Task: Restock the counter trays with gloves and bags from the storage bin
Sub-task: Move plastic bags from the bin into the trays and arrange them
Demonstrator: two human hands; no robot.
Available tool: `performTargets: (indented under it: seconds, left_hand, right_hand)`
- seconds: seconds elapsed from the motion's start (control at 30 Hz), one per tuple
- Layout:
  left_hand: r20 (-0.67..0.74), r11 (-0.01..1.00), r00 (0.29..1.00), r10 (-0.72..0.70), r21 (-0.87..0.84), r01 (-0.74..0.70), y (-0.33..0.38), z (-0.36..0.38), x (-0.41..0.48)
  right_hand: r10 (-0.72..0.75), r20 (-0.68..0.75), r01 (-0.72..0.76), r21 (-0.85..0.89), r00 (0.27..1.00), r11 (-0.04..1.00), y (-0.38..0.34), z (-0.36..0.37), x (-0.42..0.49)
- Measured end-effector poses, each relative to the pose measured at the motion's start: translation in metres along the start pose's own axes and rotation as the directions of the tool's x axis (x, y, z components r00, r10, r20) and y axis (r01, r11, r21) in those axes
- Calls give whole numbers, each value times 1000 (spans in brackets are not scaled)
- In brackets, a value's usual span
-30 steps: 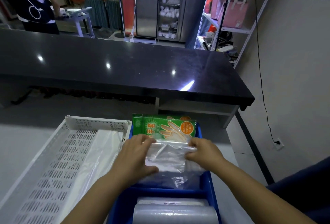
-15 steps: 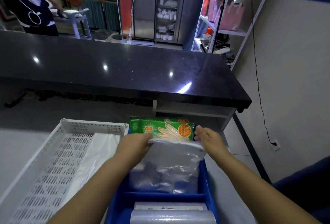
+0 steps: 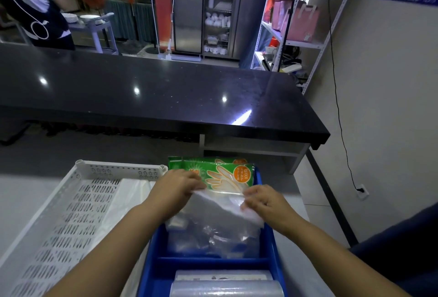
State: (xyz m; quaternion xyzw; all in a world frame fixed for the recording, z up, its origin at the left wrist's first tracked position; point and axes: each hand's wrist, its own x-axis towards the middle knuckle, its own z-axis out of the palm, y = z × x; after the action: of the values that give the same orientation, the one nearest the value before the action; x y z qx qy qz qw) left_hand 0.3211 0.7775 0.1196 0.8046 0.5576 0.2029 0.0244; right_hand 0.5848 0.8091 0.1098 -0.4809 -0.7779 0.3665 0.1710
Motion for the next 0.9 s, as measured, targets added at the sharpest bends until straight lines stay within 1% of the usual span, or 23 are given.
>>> performTargets:
  seconds: [0.03, 0.07, 0.1, 0.17, 0.23, 0.27, 0.33, 0.4, 0.47, 0.5, 0.53, 0.6, 0.67, 0.73, 0.83, 0.9]
  left_hand:
    - [41, 1000, 999, 16, 12, -16, -1, 1, -8]
    - [117, 998, 993, 7, 53, -14, -2, 5, -16]
    - [209, 994, 978, -12, 112, -11, -4, 9, -23]
    - [343, 979, 938, -53, 201, -18, -7, 15, -37]
    - [411, 972, 906, -102, 234, 3, -7, 16, -46]
    - [424, 972, 897, -122, 235, 21, -7, 14, -48]
    - [402, 977, 906, -134, 207, 53, -4, 7, -46]
    - [324, 989, 937, -130, 106, 101, 4, 1, -37]
    - [266, 990, 954, -135, 4, 139, 16, 1, -29]
    - [257, 991, 957, -131, 1, 136, 22, 4, -26]
    - [261, 992, 957, -128, 37, 122, 27, 9, -24]
    - [305, 982, 942, -140, 166, 93, 33, 20, -24]
    - [326, 960, 930, -171, 269, 82, 35, 28, -23]
    - [305, 946, 936, -174, 317, 73, 36, 30, -23]
    - [295, 933, 946, -133, 359, 20, 36, 30, -27]
    - [281, 934, 955, -99, 358, -9, 36, 28, -32]
  right_hand:
    - [-36, 44, 43, -152, 998, 987, 3, 4, -1]
    - [-71, 76, 90, -279, 995, 956, 4, 8, -3]
    - [-108, 77, 129, -366, 991, 922, 6, 13, -4]
    - [-163, -5, 146, -417, 987, 897, 6, 21, -5]
    - [-155, -73, 112, -411, 985, 905, 3, 25, -4]
    - [-135, -73, 92, -422, 988, 902, 2, 28, -3]
    - [-120, -40, 84, -494, 992, 865, 1, 31, 1]
    - [-132, -24, 95, -571, 991, 816, 0, 34, 2]
    - [-145, -18, 103, -615, 989, 781, -2, 36, 3]
    - [-145, -6, 109, -624, 989, 774, -4, 36, 3]
    - [-137, 9, 113, -624, 991, 773, -6, 37, 3]
    - [-116, 44, 118, -624, 992, 772, -9, 38, 1]
    - [-118, 76, 138, -668, 990, 731, -10, 39, 0]
    - [-128, 92, 155, -695, 988, 702, -9, 42, -1]
    - [-170, 105, 193, -705, 980, 682, -9, 44, -3]
    - [-212, 123, 236, -705, 970, 669, -10, 44, -7]
